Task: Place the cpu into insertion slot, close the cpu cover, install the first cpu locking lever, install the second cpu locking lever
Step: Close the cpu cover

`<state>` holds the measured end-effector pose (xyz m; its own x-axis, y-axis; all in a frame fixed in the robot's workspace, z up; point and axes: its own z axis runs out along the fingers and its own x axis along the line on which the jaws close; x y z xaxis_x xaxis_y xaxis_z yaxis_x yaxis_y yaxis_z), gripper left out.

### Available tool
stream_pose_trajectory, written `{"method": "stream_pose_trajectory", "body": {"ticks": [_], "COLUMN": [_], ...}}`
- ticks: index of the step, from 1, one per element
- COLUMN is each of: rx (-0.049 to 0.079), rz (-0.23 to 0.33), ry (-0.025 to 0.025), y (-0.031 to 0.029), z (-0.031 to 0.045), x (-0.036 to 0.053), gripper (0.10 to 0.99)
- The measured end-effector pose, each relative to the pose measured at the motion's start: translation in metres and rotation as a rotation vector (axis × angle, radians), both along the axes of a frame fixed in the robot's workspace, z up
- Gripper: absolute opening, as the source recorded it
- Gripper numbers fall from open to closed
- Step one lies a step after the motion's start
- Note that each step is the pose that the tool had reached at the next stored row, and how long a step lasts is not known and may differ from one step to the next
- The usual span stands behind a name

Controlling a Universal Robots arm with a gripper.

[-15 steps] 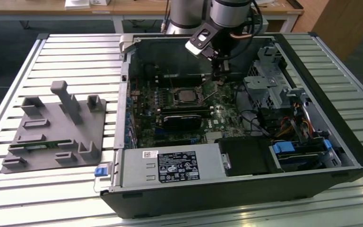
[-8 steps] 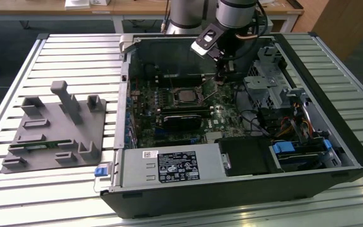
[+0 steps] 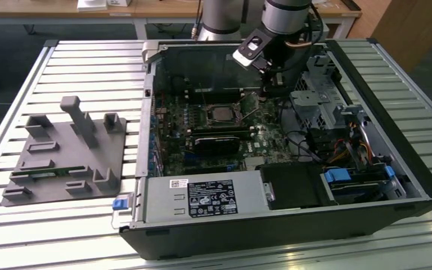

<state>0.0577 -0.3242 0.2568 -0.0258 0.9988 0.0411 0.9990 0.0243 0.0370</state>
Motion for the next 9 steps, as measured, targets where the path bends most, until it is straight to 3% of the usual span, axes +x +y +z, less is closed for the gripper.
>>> {"method": "stream_pose_trajectory", "body": {"ticks": [9], "rx": [0.0], "rz": [0.0], "ry": [0.0053], "y": [0.001], "z": [-0.0075], "x": [0.0049], "gripper": [0.106]}}
